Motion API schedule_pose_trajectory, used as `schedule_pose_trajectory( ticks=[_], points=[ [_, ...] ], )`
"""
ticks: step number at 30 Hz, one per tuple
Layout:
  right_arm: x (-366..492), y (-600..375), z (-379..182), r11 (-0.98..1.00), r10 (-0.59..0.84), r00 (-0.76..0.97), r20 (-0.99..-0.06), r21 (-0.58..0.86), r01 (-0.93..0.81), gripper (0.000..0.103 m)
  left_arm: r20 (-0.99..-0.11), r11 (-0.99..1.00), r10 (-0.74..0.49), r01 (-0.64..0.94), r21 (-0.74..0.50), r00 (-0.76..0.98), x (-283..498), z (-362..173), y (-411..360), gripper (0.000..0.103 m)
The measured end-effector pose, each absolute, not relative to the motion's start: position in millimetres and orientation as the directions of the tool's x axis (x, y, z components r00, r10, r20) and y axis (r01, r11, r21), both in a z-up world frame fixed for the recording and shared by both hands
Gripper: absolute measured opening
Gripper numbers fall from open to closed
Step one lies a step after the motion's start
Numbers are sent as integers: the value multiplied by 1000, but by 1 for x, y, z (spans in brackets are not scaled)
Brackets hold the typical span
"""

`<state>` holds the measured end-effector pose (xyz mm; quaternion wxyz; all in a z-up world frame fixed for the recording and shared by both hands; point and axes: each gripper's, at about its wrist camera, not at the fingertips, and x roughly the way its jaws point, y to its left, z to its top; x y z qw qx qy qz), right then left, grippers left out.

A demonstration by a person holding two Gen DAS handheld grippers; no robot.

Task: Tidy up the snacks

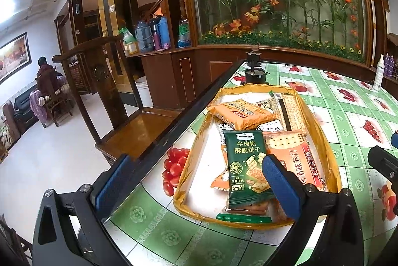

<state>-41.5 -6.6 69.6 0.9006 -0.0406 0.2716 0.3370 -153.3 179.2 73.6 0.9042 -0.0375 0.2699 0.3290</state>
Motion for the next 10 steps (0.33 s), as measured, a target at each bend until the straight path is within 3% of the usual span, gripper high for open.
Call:
schedule_pose_trajectory(
  ticks=[10],
  points=[
    [-42, -7, 69, 770, 585, 626, -517, 110, -629, 101, -505, 762, 601, -635, 130, 619, -162, 78, 176, 103]
  ],
)
